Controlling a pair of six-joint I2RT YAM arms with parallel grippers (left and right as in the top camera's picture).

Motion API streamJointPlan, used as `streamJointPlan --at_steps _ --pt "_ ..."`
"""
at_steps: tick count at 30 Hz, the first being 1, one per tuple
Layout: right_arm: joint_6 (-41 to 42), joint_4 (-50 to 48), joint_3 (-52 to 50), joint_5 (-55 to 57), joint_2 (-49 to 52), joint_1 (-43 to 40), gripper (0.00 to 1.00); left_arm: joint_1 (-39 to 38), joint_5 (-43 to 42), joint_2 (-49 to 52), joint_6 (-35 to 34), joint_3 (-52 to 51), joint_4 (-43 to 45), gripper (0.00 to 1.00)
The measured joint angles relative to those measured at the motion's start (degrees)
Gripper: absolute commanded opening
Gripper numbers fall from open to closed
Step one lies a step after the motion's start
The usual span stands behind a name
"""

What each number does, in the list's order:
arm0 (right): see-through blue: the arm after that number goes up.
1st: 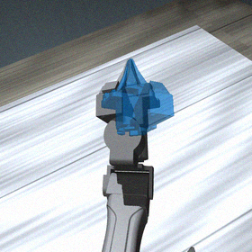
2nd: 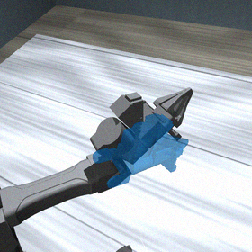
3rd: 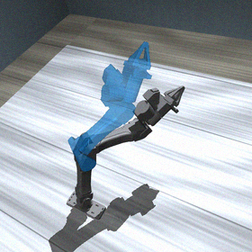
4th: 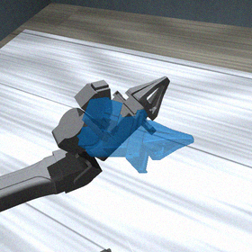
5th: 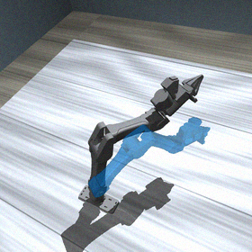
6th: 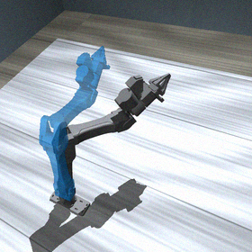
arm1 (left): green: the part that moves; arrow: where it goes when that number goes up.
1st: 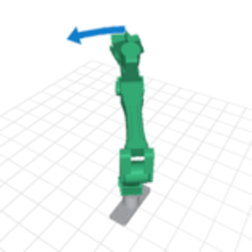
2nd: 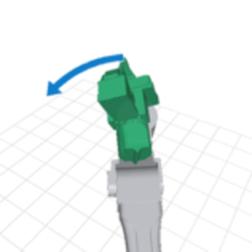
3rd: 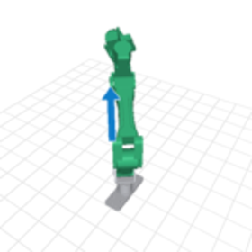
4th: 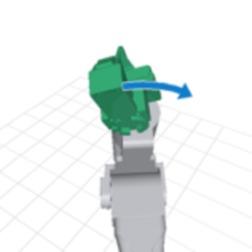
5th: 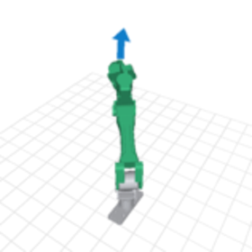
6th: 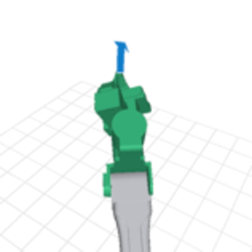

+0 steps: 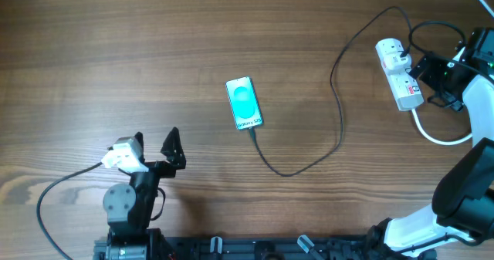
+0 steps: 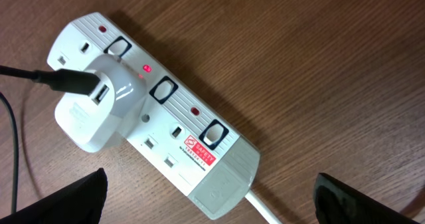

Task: Plug charger to phone and switch on socket

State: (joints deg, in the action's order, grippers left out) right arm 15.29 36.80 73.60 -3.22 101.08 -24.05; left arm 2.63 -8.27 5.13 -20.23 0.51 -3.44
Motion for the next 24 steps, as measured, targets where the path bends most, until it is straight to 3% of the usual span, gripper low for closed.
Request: streamJointPlan --at_steps 7,24 --pt "0.0 0.0 0.0 0.0 0.0 0.0 1.00 0.0 4.6 -4.3 2.4 0.0 -0.4 1.00" --pt "0.0 0.0 0.0 0.0 0.0 0.0 1.00 0.0 5.0 -4.3 6.0 0.0 -0.5 1.00"
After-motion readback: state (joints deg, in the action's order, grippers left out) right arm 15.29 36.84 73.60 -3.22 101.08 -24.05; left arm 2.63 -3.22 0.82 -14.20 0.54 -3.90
